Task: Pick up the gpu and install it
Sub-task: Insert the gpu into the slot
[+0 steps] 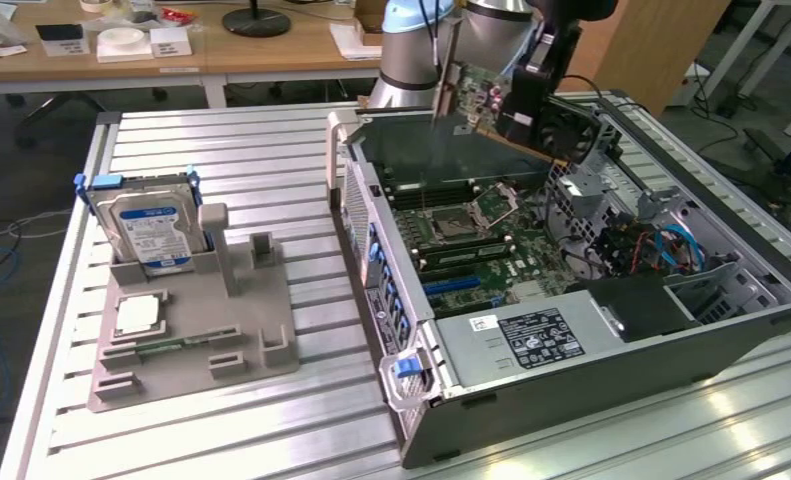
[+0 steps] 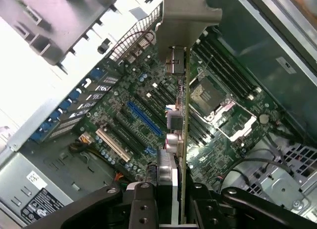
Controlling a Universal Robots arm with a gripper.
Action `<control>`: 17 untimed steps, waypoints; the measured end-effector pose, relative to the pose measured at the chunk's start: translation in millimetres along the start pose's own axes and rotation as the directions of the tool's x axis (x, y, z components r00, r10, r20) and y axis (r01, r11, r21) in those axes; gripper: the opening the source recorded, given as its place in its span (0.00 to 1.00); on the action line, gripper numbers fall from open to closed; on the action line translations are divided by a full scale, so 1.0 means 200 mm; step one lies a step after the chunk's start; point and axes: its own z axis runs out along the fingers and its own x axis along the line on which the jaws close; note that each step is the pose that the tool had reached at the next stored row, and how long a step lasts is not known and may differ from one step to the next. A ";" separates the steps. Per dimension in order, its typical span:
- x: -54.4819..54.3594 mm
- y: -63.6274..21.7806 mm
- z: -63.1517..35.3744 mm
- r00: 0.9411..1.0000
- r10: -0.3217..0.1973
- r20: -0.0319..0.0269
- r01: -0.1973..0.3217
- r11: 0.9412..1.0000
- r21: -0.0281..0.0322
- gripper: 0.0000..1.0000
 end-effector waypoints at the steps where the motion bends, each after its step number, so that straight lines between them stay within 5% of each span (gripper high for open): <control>1: 0.00 0.000 0.000 1.000 -0.017 0.000 0.017 1.000 0.000 0.28; 10: 0.00 -0.002 0.003 0.991 -0.134 0.003 0.134 0.991 0.001 0.28; 17: 0.00 -0.002 0.006 0.968 -0.249 0.006 0.249 0.968 0.003 0.28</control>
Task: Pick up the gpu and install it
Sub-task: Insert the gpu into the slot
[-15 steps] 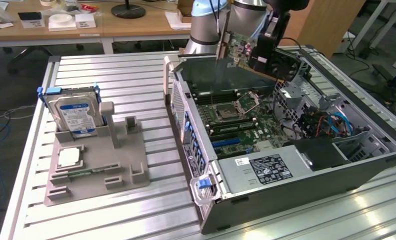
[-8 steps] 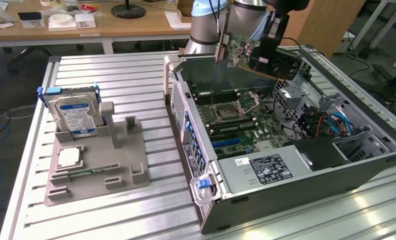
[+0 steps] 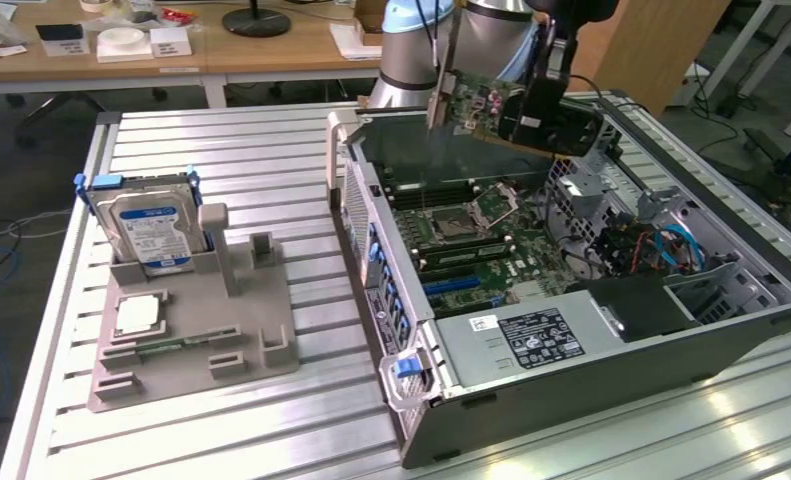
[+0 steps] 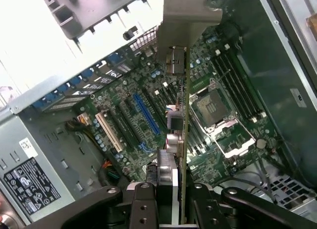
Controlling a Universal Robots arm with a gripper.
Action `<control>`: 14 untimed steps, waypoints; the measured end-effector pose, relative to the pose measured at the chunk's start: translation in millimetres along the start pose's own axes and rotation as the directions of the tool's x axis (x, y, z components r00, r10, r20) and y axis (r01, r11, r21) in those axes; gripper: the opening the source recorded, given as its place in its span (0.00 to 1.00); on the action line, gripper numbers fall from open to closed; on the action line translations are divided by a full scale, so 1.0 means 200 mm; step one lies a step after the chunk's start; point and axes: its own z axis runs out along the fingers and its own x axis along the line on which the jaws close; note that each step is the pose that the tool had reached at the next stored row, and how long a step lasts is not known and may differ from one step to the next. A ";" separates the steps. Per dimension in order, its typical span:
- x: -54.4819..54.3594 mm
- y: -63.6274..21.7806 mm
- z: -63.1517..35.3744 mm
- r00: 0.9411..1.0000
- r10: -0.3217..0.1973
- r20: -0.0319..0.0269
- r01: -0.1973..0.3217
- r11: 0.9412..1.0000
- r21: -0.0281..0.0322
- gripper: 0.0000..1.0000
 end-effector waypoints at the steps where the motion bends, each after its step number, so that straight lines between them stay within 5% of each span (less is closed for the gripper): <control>1: 0.00 0.000 0.000 1.000 -0.015 0.000 0.015 1.000 0.000 0.28; 5: 0.00 0.000 0.002 0.998 -0.067 0.003 0.067 0.998 0.002 0.28; 9: 0.00 0.000 0.003 0.993 -0.114 0.012 0.113 0.993 0.019 0.28; 14: 0.00 0.000 0.013 0.979 -0.203 0.014 0.203 0.979 0.021 0.28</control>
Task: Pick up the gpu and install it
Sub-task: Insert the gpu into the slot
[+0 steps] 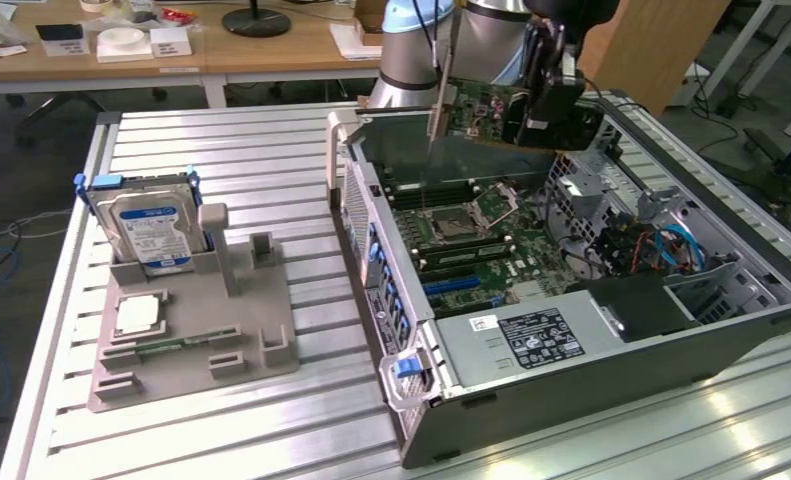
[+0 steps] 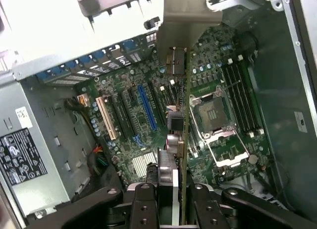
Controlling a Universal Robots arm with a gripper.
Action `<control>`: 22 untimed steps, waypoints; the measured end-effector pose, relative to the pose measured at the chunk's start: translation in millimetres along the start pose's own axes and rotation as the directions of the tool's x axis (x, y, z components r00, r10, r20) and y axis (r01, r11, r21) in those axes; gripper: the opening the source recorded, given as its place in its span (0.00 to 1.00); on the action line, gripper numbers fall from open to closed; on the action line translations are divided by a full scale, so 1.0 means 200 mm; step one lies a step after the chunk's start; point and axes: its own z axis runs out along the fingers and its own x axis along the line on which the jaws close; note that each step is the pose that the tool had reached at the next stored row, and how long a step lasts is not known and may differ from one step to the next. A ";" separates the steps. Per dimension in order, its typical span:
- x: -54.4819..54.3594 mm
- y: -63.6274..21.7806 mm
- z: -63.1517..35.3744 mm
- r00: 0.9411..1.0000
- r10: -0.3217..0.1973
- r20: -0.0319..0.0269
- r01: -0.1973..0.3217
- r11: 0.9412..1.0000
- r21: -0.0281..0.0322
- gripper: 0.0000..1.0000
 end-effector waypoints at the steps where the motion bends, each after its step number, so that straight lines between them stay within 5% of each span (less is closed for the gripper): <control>1: 0.00 0.000 0.003 1.000 -0.016 0.001 0.016 1.000 0.000 0.28; 11: 0.00 -0.003 0.024 0.990 -0.138 0.006 0.138 0.990 0.001 0.28; 22: 0.00 -0.009 0.099 0.979 -0.201 0.006 0.201 0.979 0.001 0.28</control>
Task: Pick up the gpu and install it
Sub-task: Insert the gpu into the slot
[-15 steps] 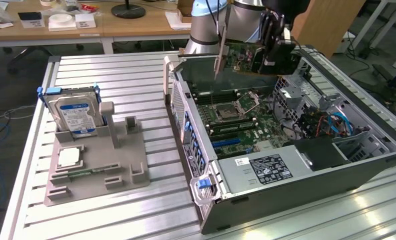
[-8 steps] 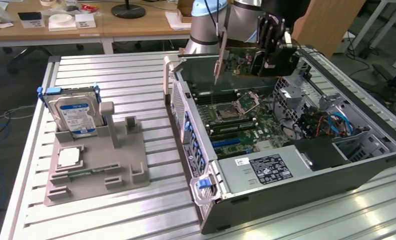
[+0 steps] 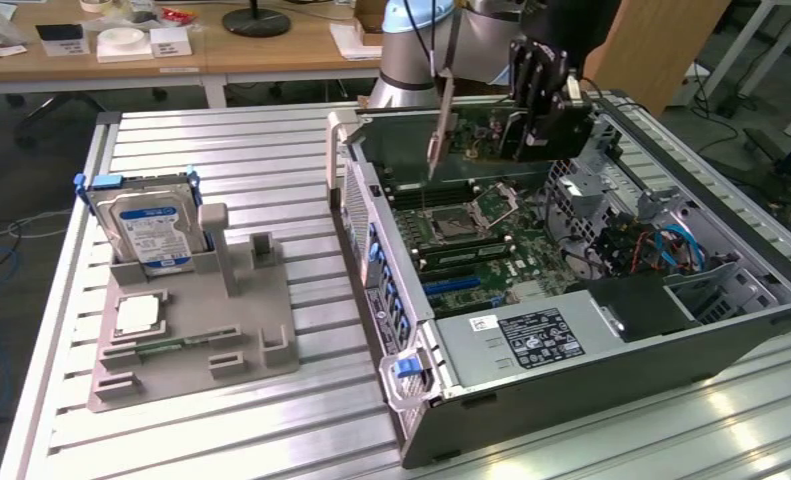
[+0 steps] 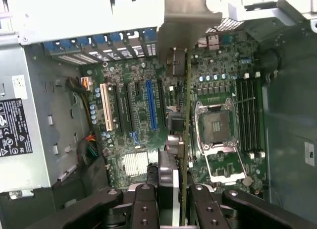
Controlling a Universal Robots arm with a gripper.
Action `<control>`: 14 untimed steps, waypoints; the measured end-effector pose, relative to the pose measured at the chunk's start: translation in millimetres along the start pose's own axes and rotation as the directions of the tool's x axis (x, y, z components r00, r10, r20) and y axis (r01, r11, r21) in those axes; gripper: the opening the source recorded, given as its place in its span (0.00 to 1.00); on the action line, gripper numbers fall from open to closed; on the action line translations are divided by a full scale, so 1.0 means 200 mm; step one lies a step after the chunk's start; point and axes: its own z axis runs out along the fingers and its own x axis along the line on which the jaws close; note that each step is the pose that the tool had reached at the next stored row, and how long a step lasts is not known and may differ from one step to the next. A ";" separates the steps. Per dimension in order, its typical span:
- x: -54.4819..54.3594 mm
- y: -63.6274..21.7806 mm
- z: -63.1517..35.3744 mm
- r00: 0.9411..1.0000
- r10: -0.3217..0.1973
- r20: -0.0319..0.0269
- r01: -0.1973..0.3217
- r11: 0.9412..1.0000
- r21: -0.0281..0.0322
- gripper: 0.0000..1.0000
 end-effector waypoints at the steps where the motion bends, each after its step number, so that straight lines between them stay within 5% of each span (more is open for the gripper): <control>1: 0.00 -0.007 0.005 1.000 -0.005 0.000 0.005 1.000 0.000 0.28; 14: -0.01 -0.016 0.081 0.996 -0.092 0.003 0.092 0.996 -0.002 0.28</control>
